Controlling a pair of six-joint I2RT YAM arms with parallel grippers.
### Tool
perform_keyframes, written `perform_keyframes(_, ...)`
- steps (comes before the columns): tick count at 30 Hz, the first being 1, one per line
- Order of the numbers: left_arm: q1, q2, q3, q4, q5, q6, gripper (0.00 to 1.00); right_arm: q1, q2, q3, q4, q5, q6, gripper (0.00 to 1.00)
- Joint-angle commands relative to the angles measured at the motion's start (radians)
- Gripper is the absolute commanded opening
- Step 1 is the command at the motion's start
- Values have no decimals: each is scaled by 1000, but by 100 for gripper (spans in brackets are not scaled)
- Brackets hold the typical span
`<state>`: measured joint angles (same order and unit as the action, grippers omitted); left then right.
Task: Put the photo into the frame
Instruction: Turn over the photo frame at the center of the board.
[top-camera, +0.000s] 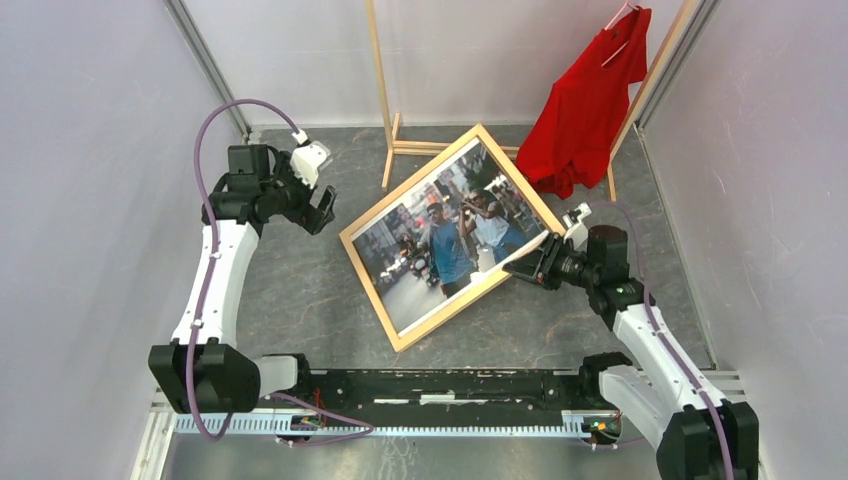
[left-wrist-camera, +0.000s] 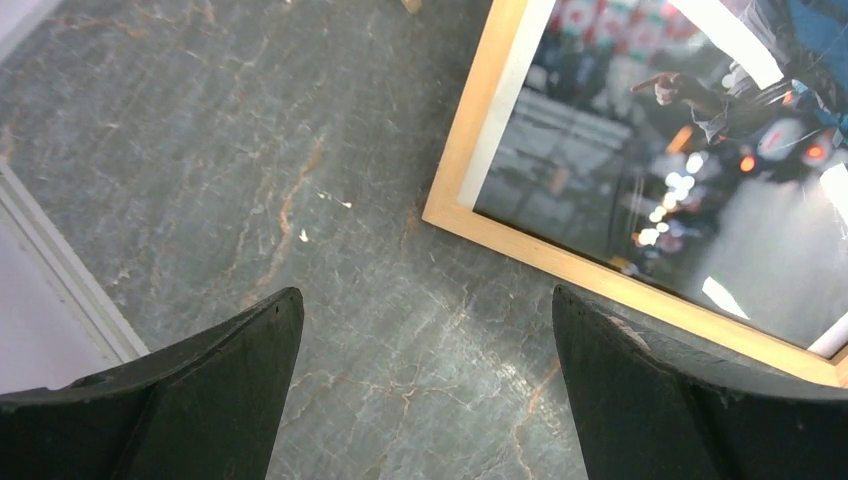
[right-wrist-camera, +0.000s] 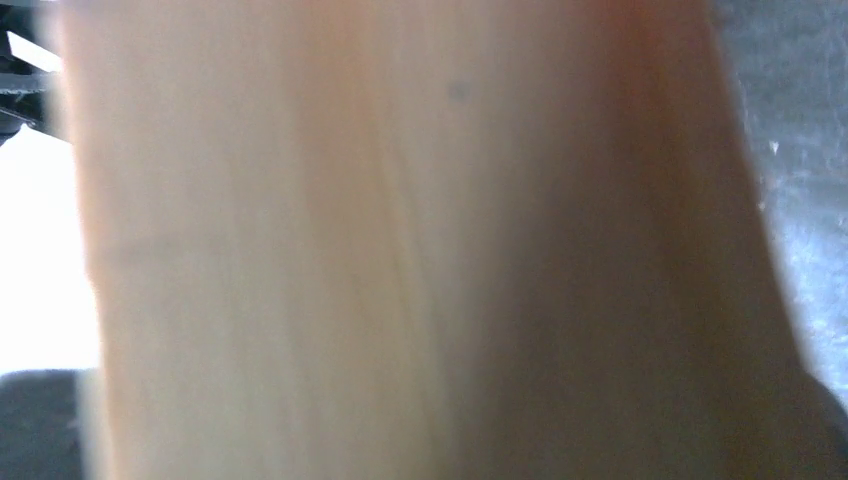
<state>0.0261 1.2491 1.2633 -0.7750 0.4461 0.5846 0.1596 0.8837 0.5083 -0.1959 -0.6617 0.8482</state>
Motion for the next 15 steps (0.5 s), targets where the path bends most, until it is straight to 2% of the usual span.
perform_keyframes(1,1,-29,-44,42,0,85,100,-9,-51,-147,79,2,39,0)
perform_keyframes(5,1,-33,-81,56,32,97,100,-8,-115,-306,178,41,163,0)
perform_keyframes(9,1,-15,-99,65,30,98,100,-9,-138,-431,358,81,323,1)
perform_keyframes(15,1,6,-115,58,28,114,100,-8,-57,-492,465,115,381,9)
